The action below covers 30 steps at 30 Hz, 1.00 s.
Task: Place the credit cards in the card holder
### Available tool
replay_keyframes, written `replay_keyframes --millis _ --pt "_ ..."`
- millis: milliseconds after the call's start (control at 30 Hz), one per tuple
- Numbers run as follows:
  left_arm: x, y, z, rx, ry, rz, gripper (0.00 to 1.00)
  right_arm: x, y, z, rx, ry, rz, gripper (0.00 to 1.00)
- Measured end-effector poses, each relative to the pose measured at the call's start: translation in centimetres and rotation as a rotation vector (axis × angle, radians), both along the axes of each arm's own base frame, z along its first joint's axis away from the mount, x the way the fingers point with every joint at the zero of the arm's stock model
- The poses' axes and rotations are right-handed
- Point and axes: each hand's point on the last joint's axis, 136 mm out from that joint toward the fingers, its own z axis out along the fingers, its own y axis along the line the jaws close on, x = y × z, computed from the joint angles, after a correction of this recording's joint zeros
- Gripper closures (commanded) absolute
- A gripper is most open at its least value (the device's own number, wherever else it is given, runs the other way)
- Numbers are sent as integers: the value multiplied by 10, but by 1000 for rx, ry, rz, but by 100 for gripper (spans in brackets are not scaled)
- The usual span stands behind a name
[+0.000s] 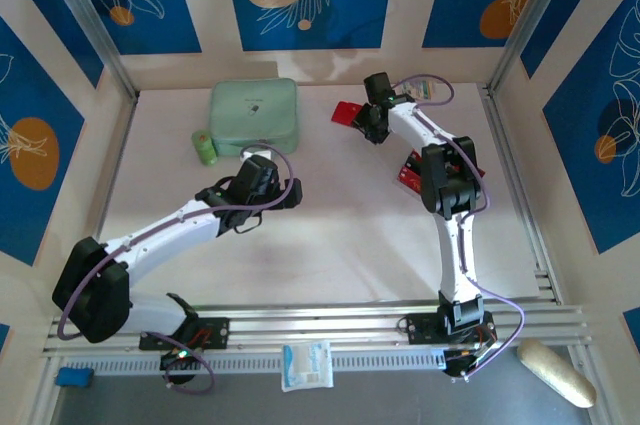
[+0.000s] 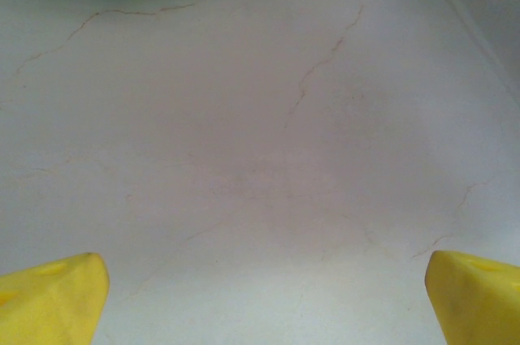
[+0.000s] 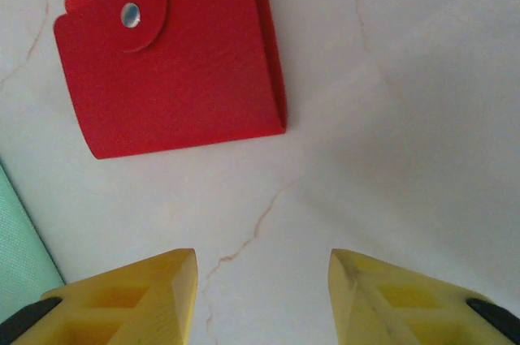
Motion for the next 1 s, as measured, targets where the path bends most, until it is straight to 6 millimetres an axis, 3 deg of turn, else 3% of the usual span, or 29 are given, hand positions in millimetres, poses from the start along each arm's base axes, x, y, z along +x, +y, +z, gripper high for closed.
replay_keyframes --millis 267,667,1000 --pt "-1 -3 0 -11 8 -13 0 13 1 -2 9 5 -29 53" --pt "1 -7 3 -24 5 -21 0 9 -2 -31 -2 76 -63 53" --pt "1 -12 -1 -27 24 -34 0 19 -9 -25 2 57 -88 54"
